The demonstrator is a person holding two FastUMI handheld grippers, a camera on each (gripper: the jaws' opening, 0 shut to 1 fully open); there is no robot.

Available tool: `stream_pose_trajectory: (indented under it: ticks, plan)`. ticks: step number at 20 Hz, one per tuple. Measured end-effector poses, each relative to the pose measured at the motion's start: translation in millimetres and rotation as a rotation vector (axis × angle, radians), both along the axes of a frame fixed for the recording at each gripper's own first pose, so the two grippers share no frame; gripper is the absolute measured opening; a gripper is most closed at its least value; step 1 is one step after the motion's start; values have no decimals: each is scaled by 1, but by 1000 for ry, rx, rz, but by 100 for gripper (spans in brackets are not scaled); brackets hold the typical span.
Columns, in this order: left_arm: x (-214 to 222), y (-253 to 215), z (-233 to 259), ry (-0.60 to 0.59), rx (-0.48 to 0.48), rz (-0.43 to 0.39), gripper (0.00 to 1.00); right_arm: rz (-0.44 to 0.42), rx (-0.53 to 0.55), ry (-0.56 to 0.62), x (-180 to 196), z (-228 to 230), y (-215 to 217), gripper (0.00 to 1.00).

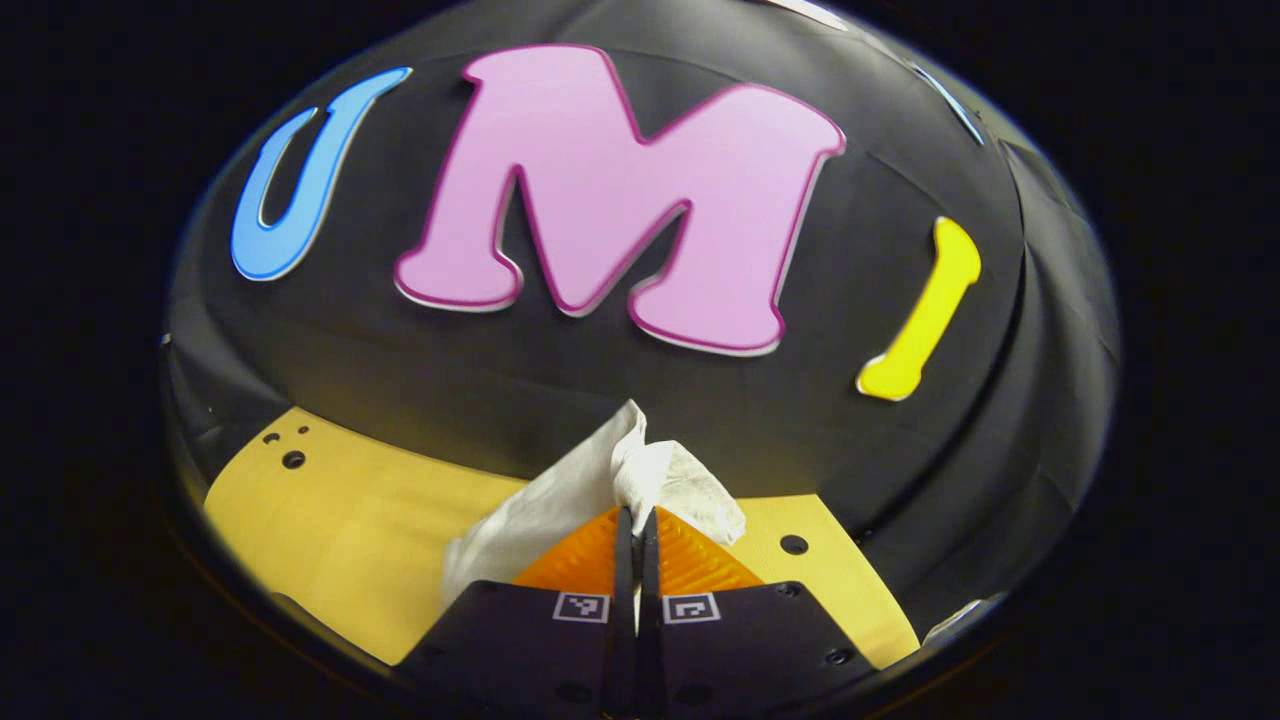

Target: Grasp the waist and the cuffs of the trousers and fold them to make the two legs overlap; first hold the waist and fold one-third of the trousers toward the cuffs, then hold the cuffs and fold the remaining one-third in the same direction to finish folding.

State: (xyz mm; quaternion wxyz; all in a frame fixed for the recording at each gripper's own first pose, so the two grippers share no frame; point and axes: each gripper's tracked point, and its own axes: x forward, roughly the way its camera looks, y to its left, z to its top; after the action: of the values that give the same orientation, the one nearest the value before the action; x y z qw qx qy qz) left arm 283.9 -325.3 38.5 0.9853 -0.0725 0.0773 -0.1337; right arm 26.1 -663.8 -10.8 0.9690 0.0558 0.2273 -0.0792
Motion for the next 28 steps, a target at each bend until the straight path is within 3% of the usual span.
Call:
stream_pose_trajectory:
  ticks: [3, 6, 7, 8, 13, 15, 16, 18, 22, 28]
  plan:
    - [2, -29, -36, 57, 41, -5, 5, 16, 18, 12, -6, -7, -1, 99]
    - [-4, -51, -70, 125, 23, -8, 6, 32, 12, 18, -12, -10, 1, 99]
    - [-6, -55, -77, 144, 12, -14, 12, 33, 18, 14, -13, -9, 3, 99]
    - [-9, -60, -85, 159, 9, -15, 10, 33, 19, 8, -14, -8, 4, 99]
    - [-27, -59, -85, 167, -28, -48, 29, 35, 33, 2, -19, -7, 14, 99]
    - [-38, -55, -79, 159, -51, -86, 59, 37, 34, -3, -19, -7, 21, 99]
    - [-45, -49, -78, 160, -54, -97, 57, 41, 38, -8, -21, -6, 27, 99]
    - [-65, -32, -76, 169, -69, -71, 95, 56, 50, -21, -21, -2, 43, 99]
    - [-116, 14, -54, 78, -74, -16, 96, 61, 30, -61, -21, 8, 71, 99]
    - [-194, 109, -37, -56, -10, 162, 96, 20, 30, -117, -25, 32, 128, 99]
